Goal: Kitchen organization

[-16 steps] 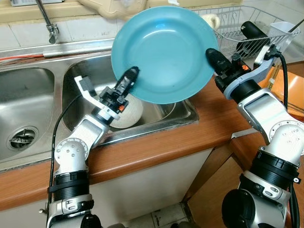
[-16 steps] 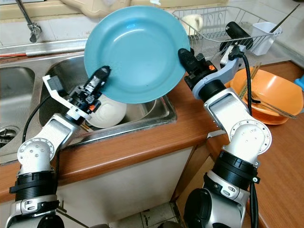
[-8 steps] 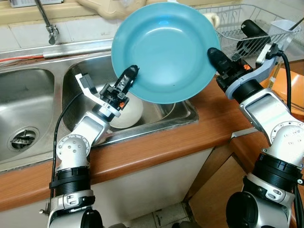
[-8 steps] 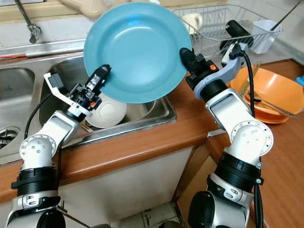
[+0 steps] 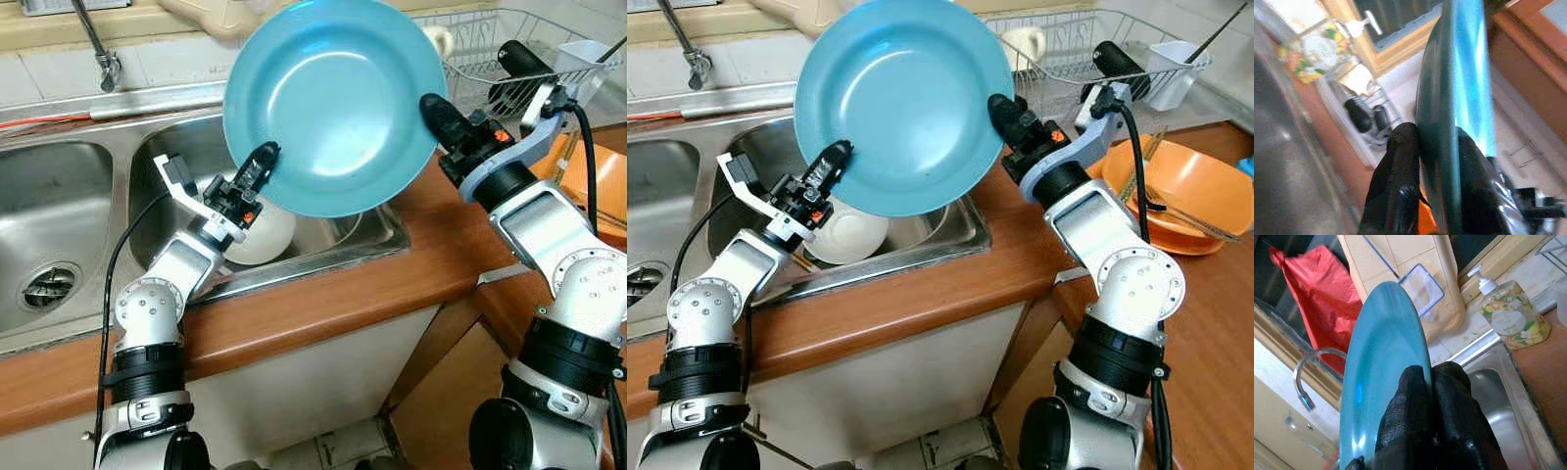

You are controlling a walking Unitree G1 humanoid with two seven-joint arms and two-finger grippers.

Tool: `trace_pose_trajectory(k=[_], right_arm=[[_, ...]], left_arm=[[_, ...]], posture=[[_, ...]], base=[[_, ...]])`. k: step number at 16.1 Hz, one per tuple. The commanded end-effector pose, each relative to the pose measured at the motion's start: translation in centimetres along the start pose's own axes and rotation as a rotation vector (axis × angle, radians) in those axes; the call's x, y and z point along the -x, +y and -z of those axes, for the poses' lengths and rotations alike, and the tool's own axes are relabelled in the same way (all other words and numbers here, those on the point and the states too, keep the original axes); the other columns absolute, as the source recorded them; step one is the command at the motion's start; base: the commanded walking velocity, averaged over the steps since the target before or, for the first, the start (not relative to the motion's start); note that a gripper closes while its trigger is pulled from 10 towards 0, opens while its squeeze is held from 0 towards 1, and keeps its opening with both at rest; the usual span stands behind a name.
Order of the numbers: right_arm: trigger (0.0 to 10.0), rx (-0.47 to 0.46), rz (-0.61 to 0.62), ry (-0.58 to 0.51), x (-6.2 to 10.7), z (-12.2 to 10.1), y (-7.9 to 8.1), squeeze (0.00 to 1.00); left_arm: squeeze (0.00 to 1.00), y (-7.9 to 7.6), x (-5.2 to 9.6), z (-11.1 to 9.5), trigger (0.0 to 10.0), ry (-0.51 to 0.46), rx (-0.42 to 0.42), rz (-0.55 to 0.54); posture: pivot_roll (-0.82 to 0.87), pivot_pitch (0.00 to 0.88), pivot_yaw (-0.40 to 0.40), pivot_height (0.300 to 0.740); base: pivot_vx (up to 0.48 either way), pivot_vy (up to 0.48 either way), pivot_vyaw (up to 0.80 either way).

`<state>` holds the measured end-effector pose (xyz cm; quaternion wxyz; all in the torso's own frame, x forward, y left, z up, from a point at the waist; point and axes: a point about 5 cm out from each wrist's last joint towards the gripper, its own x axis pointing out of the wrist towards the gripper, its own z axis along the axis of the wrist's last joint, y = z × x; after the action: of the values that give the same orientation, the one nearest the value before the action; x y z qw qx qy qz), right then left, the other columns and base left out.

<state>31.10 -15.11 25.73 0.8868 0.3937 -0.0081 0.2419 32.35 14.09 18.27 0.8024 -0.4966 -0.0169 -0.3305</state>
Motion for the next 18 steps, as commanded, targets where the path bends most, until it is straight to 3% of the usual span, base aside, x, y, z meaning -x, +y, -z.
trace_pose_trajectory(k=[1, 3, 4, 8, 9, 10, 13, 18], right_arm=[[10.0, 0.022, 0.044, 0.004, 0.1, 0.2, -0.6, 0.0], [10.0, 0.053, 0.057, 0.003, 0.2, 0.4, -0.9, 0.0], [10.0, 0.06, 0.082, 0.009, 0.4, 0.6, -1.3, 1.0], [10.0, 0.161, 0.084, 0.066, 0.5, 1.2, -1.4, 1.0], [10.0, 0.176, 0.077, 0.08, 0.5, 1.3, -1.3, 0.43], [10.0, 0.191, 0.07, 0.092, 0.5, 1.5, -1.2, 0.0], [10.0, 0.304, 0.051, 0.172, 0.6, 2.7, -0.9, 0.0], [10.0, 0.513, -0.012, 0.331, 0.9, 4.7, -0.3, 0.0]], left_arm=[[0.0, -0.5, -0.5, -0.1, 0.0, 0.011, -0.033, 0.013], [0.0, -0.2, -0.5, -0.5, 0.0, -0.02, -0.036, -0.042], [0.0, 0.0, -0.4, -1.0, 0.0, -0.039, -0.05, -0.061], [0.0, 0.3, -0.3, -3.0, 0.0, -0.09, -0.141, -0.129], [0.0, 0.3, -0.3, -3.3, 0.0, -0.101, -0.145, -0.134], [0.0, 0.3, -0.2, -3.6, 0.0, -0.111, -0.15, -0.138], [0.0, 0.9, 0.6, -4.8, 0.0, -0.148, -0.204, -0.205], [0.0, 3.3, 1.3, -5.6, 0.0, -0.115, -0.284, -0.464]], posture=[[-0.14, 0.0, 0.048, 0.74], [-0.14, 0.0, 0.05, 0.74], [-0.14, 0.0, 0.048, 0.74], [-0.13, 0.0, 0.041, 0.74], [-0.13, 0.0, 0.041, 0.74], [-0.13, 0.0, 0.04, 0.74], [-0.12, 0.0, 0.035, 0.74], [-0.13, 0.0, 0.029, 0.74]], base=[[0.0, 0.0, 0.0], [0.0, 0.0, 0.0], [0.0, 0.0, 0.0], [0.0, 0.0, 0.0], [0.0, 0.0, 0.0], [0.0, 0.0, 0.0], [0.0, 0.0, 0.0], [0.0, 0.0, 0.0]])
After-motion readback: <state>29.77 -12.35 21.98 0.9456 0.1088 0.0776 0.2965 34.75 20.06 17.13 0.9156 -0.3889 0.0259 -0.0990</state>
